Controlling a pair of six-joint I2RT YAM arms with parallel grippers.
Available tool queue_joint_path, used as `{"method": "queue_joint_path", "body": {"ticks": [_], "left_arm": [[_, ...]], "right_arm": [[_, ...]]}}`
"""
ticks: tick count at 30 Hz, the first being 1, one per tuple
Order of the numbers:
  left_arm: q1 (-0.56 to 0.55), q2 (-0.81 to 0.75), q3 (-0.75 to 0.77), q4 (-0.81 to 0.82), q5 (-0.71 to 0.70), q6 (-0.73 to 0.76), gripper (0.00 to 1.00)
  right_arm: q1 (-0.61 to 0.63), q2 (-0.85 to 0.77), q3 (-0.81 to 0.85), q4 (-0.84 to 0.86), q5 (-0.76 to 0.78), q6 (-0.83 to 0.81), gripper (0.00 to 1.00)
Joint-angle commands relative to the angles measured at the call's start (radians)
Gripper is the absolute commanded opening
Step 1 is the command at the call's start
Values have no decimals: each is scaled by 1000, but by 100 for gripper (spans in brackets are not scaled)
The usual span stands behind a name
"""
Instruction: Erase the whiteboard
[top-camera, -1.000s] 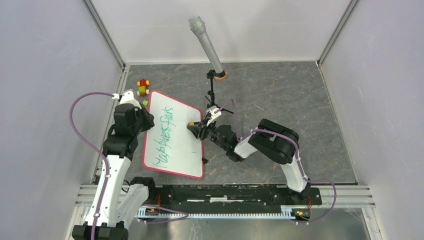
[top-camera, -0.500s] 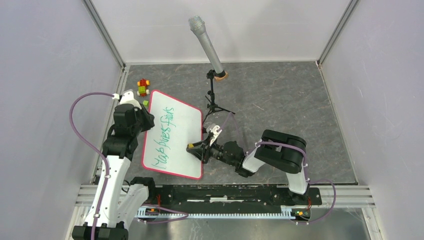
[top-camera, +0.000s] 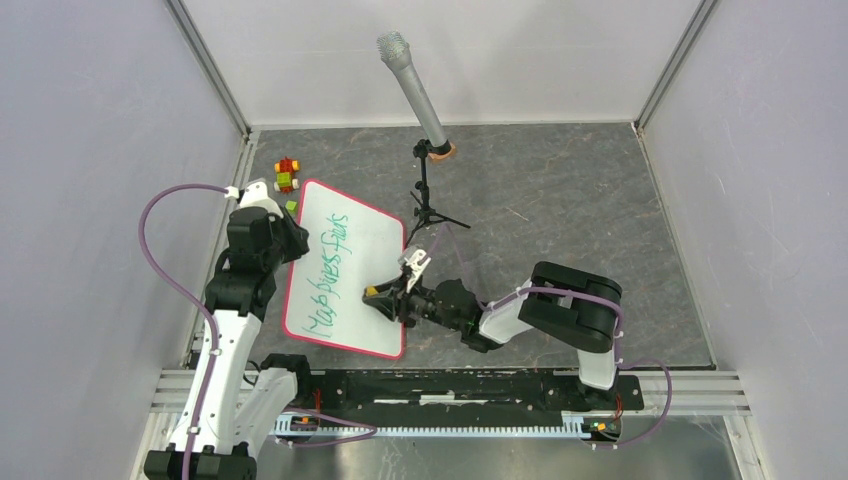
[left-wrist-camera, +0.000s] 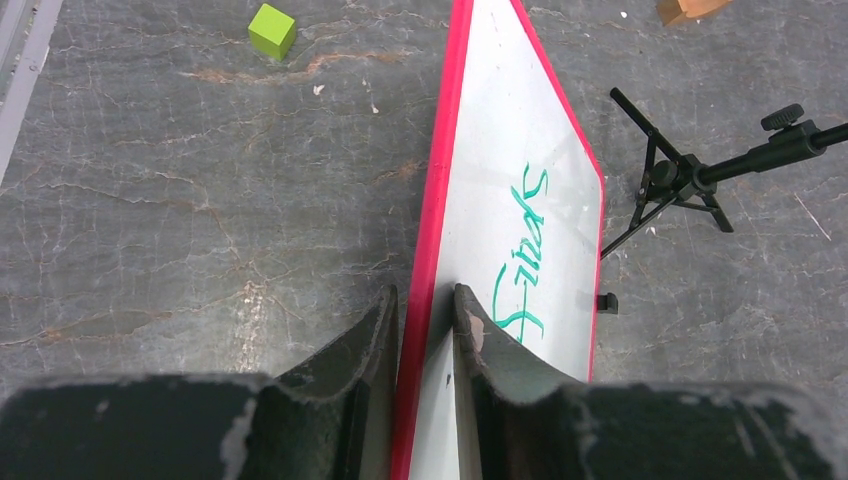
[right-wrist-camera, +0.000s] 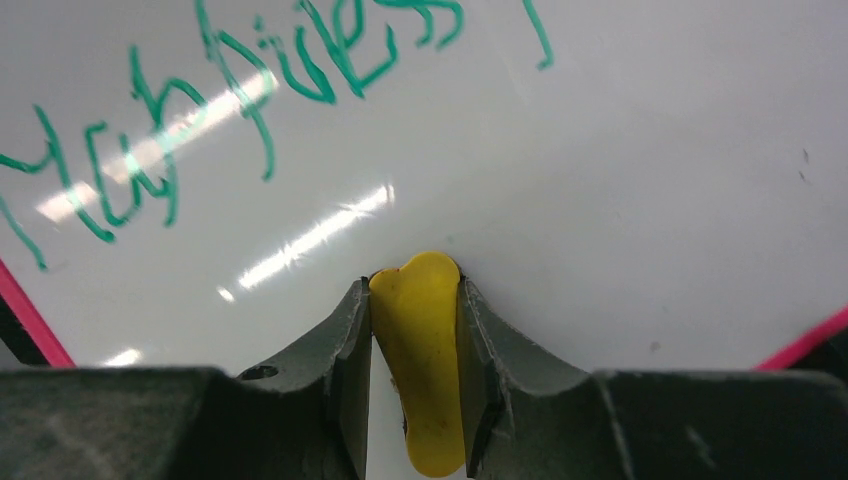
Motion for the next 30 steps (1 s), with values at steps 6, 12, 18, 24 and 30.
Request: {"method": "queue_joint_path", "body": {"ticks": [6, 12, 18, 24, 30], "left_arm": [[-18, 45, -13, -49, 106, 15, 2], [-17, 51, -14, -45, 121, 24, 2], [-17, 62, -14, -42, 144, 30, 2], [-18, 44, -17, -33, 177, 36, 2], [-17, 37, -17, -36, 155, 36, 2]], "right_arm": [[49, 36, -4, -93, -1, -70, 18], [49, 5, -59, -149, 16, -67, 19], [80, 37, 230, -276, -74, -91, 19], [81, 105, 369, -267, -80, -80, 19], [81, 102, 442, -299, -68, -155, 19]]}}
